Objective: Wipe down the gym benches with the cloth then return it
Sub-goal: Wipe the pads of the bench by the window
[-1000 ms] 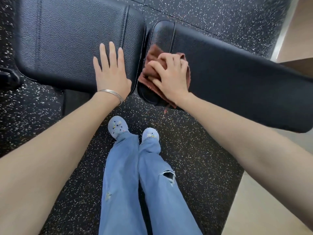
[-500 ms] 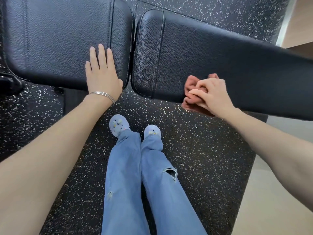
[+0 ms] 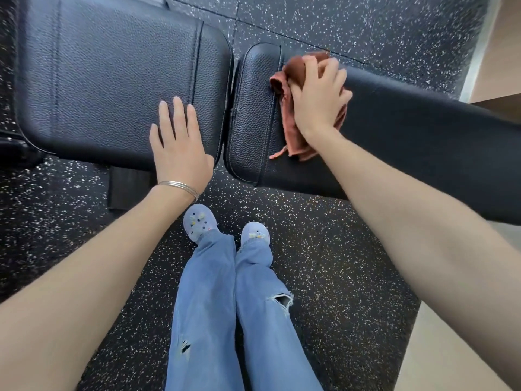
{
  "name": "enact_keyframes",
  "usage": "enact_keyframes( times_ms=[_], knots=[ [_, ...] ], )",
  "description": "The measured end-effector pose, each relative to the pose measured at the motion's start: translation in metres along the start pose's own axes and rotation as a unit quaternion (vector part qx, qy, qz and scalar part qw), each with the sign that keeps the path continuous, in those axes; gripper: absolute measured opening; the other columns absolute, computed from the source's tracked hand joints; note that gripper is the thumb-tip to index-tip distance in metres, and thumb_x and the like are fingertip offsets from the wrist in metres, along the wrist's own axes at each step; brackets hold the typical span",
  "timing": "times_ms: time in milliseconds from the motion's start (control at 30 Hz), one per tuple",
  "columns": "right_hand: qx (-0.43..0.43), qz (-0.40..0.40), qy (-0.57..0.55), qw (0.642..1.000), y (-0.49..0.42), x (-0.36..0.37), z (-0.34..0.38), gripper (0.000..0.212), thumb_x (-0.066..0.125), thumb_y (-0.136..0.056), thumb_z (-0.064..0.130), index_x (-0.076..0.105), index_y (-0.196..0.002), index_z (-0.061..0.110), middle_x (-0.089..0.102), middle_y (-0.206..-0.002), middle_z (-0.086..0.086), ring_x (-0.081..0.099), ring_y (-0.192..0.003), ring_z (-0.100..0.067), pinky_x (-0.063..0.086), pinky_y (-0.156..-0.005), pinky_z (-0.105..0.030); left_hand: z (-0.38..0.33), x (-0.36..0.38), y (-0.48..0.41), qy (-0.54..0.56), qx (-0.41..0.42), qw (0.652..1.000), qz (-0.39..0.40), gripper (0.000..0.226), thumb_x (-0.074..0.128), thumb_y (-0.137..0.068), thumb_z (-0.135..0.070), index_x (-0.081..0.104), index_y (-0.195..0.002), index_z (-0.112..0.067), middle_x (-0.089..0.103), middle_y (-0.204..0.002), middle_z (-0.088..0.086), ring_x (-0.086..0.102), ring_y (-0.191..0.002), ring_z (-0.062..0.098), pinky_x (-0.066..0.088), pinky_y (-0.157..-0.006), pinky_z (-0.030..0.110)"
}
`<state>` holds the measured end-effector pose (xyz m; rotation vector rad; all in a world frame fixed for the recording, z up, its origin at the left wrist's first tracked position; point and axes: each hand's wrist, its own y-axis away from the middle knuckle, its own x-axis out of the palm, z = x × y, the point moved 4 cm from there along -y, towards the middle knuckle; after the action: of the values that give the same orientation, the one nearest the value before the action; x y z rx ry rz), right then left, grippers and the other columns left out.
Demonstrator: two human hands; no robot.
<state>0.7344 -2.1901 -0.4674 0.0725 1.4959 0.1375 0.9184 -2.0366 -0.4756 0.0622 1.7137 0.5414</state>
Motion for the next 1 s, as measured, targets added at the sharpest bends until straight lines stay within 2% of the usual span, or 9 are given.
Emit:
enact_keyframes(
  times_ms=[133, 300, 433, 567, 667, 733, 800, 867, 1000],
  knots=[
    [0.001, -0.003, 0.010, 1.000, -0.005, 0.002, 0.030, 0.038, 0.050, -0.091, 0.039, 0.045, -0.128, 0.029, 0.043, -0.129, -0.006, 0.038, -0.120, -0.028, 0.034, -0.092, -0.046, 0.001, -0.001, 0.001, -0.002, 0.000, 1.000, 0.002, 0.084, 0.057, -0.080, -0.023, 0.011, -0.147, -0.006, 0.006, -0.157, 0.016, 0.004, -0.145, 0.035, 0.015, -0.114, 0.052],
    [-0.113, 0.018, 0.049, 0.992, 0.037, 0.008, 0.051, 0.032, 0.042, -0.094, 0.039, 0.047, -0.123, 0.028, 0.046, -0.121, -0.005, 0.041, -0.112, -0.028, 0.033, -0.092, -0.045, 0.010, -0.004, 0.000, 0.009, 0.016, 1.000, -0.002, 0.079, 0.053, -0.080, -0.024, 0.015, -0.147, -0.010, 0.010, -0.157, 0.013, 0.007, -0.145, 0.031, 0.018, -0.111, 0.049],
    [-0.161, 0.043, 0.067, 0.984, 0.071, 0.018, 0.085, 0.031, 0.043, -0.094, 0.035, 0.049, -0.123, 0.026, 0.047, -0.123, -0.006, 0.042, -0.110, -0.030, 0.031, -0.089, -0.046, 0.025, -0.010, 0.001, 0.046, 0.039, 0.998, -0.032, 0.065, 0.048, -0.084, -0.025, 0.027, -0.146, -0.017, 0.019, -0.156, 0.007, 0.016, -0.144, 0.026, 0.013, -0.112, 0.054],
    [-0.251, 0.083, 0.024, 0.964, 0.091, 0.020, 0.117, 0.032, 0.047, -0.092, 0.036, 0.055, -0.121, 0.025, 0.051, -0.125, -0.008, 0.045, -0.111, -0.032, 0.031, -0.088, -0.046, 0.067, -0.021, -0.006, 0.044, -0.006, 0.998, -0.039, 0.062, 0.047, -0.087, -0.025, 0.028, -0.145, -0.023, 0.019, -0.156, 0.007, 0.014, -0.144, 0.028, 0.009, -0.112, 0.056],
    [-0.311, 0.087, 0.056, 0.945, 0.087, 0.017, 0.143, 0.040, 0.035, -0.092, 0.043, 0.056, -0.120, 0.025, 0.054, -0.121, -0.010, 0.049, -0.108, -0.032, 0.034, -0.084, -0.046, 0.102, -0.030, -0.008, 0.032, -0.006, 0.999, -0.027, 0.062, 0.050, -0.087, -0.023, 0.028, -0.146, -0.021, 0.019, -0.156, 0.010, 0.014, -0.143, 0.033, 0.013, -0.112, 0.054],
    [-0.276, 0.086, 0.073, 0.955, 0.062, 0.016, 0.156, 0.048, 0.028, -0.089, 0.052, 0.051, -0.123, 0.028, 0.050, -0.124, -0.008, 0.045, -0.110, -0.032, 0.032, -0.085, -0.045, 0.117, -0.034, -0.007, 0.016, 0.030, 0.999, -0.007, 0.063, 0.051, -0.088, -0.021, 0.028, -0.146, -0.017, 0.020, -0.155, 0.013, 0.016, -0.142, 0.036, 0.017, -0.112, 0.053],
    [-0.230, 0.073, 0.076, 0.967, 0.031, 0.015, 0.166, 0.046, 0.034, -0.090, 0.056, 0.047, -0.126, 0.029, 0.046, -0.126, -0.009, 0.042, -0.113, -0.032, 0.033, -0.087, -0.046, 0.125, -0.036, -0.006, -0.009, 0.061, 0.998, 0.017, 0.064, 0.050, -0.089, -0.023, 0.025, -0.148, -0.017, 0.017, -0.156, 0.012, 0.015, -0.142, 0.034, 0.018, -0.112, 0.051],
    [-0.180, 0.064, 0.064, 0.979, -0.002, 0.015, 0.173, 0.044, 0.038, -0.091, 0.055, 0.045, -0.128, 0.030, 0.044, -0.128, -0.009, 0.040, -0.115, -0.033, 0.034, -0.089, -0.048, 0.130, -0.037, -0.007, -0.020, 0.067, 0.997, 0.027, 0.064, 0.048, -0.091, -0.024, 0.022, -0.148, -0.018, 0.015, -0.157, 0.009, 0.014, -0.143, 0.031, 0.017, -0.113, 0.049],
    [-0.024, 0.086, -0.022, 0.996, -0.045, 0.015, 0.173, 0.039, 0.043, -0.093, 0.045, 0.042, -0.128, 0.027, 0.041, -0.132, -0.009, 0.039, -0.117, -0.036, 0.032, -0.095, -0.051, 0.125, -0.036, -0.007, 0.007, 0.060, 0.998, 0.030, 0.064, 0.049, -0.091, -0.025, 0.022, -0.148, -0.015, 0.015, -0.156, 0.011, 0.011, -0.143, 0.033, 0.016, -0.115, 0.046]
  ],
)
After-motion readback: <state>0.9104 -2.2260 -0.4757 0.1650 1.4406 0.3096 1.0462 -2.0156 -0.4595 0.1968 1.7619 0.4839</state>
